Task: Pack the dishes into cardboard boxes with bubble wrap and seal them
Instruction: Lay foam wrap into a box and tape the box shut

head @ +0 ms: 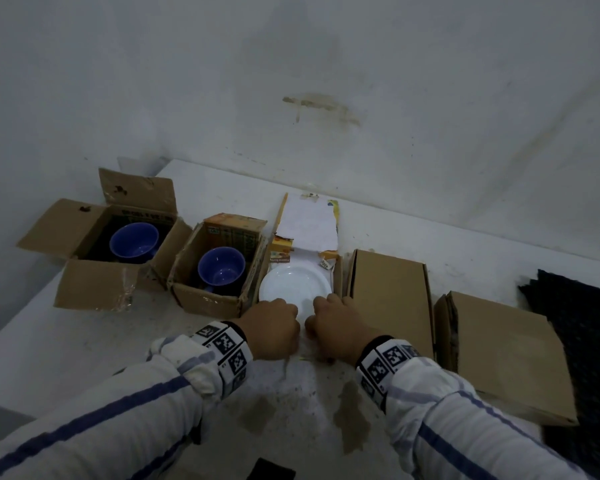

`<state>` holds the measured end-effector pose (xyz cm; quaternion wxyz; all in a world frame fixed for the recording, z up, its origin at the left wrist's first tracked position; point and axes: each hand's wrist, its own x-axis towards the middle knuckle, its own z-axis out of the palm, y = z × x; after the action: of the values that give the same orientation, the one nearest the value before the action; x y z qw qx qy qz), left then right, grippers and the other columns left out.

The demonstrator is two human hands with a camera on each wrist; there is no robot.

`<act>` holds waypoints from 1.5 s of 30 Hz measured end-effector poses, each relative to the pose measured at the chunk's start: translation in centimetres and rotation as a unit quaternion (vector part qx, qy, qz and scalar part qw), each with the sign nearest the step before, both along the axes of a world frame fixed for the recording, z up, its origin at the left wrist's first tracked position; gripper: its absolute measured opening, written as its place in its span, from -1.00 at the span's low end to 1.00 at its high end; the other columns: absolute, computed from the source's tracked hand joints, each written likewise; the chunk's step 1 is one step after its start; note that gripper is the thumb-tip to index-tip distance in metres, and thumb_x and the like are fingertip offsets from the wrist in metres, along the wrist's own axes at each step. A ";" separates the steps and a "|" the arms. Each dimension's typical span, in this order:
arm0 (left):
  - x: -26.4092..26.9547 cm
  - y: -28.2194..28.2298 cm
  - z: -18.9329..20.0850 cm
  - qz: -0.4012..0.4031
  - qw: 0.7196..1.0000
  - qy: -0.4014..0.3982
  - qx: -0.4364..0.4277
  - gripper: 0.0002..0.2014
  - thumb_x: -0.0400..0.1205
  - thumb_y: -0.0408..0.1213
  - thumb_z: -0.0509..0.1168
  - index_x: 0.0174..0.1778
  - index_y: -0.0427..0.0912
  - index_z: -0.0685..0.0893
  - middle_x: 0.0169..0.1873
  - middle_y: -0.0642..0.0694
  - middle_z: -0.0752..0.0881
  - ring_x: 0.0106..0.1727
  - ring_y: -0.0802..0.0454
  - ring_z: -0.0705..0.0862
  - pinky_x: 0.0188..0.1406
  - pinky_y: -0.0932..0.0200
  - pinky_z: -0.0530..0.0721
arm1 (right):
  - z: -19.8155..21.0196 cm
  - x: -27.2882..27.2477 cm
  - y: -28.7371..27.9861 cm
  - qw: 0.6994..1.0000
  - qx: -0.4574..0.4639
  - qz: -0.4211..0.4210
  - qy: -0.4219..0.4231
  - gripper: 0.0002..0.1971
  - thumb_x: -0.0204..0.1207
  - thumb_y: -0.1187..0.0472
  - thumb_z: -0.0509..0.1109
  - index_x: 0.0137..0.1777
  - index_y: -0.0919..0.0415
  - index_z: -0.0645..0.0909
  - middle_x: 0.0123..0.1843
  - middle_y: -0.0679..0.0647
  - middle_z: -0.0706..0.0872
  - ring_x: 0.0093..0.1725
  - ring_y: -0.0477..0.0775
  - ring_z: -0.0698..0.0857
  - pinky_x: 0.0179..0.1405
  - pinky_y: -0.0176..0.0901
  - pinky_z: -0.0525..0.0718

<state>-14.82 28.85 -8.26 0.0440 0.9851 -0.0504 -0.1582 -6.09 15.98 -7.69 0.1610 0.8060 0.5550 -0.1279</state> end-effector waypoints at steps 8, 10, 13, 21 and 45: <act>0.2 -0.2 0.1 0.031 0.999 -0.012 0.001 -0.76 0.61 -0.20 0.29 0.15 -0.15 0.52 0.12 -0.15 0.62 0.12 -0.12 0.61 0.04 0.05 0.52 | 0.3 -0.1 -0.3 1.000 -0.016 0.024 -0.009 -0.67 0.50 0.15 0.37 0.26 0.17 0.56 0.14 0.17 0.57 0.15 0.22 0.58 0.31 0.11 0.34; 0.2 -0.3 0.1 0.041 0.999 0.009 -0.013 -0.78 0.62 -0.23 0.28 0.15 -0.17 0.50 0.12 -0.17 0.63 0.10 -0.13 0.63 0.02 0.05 0.55 | 0.3 0.1 -0.5 0.999 -0.033 0.042 -0.009 -0.63 0.47 0.13 0.41 0.26 0.16 0.57 0.14 0.17 0.59 0.15 0.23 0.60 0.40 0.13 0.30; 0.7 -0.1 1.2 0.071 0.992 0.092 -0.053 -0.72 0.59 -0.29 0.32 0.19 -0.22 0.50 0.17 -0.18 0.59 0.15 -0.13 0.61 0.06 0.10 0.55 | 0.3 0.8 -0.8 0.999 -0.030 0.022 0.035 -0.58 0.45 0.13 0.44 0.32 0.10 0.59 0.20 0.15 0.64 0.23 0.21 0.60 0.52 0.19 0.19; 5.6 -3.0 4.8 0.131 0.981 -0.005 -0.146 -0.80 0.62 -0.47 0.13 0.03 -0.31 0.65 0.05 -0.22 0.68 0.09 -0.15 0.63 -0.02 0.16 0.50 | 3.0 3.7 -5.1 0.943 0.234 -0.164 0.170 -0.73 0.53 0.31 0.23 0.14 0.25 0.70 0.10 0.22 0.74 0.11 0.22 0.67 0.06 -0.16 0.56; 20.2 -32.2 2.0 0.033 0.974 -0.104 -0.200 -0.66 0.56 -0.28 0.16 0.25 0.03 0.56 0.26 -0.01 0.51 0.28 -0.07 0.43 0.32 0.02 0.39 | 0.2 16.1 -36.9 0.842 0.176 -0.510 0.018 -0.71 0.55 0.37 0.16 0.17 0.29 0.63 0.25 0.25 0.53 0.25 0.29 0.52 0.22 -0.03 0.54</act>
<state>5.35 -3.31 -6.30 0.2402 0.9684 -0.0530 -0.0402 10.00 -20.96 -7.51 -0.0811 0.9877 0.0811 -0.1065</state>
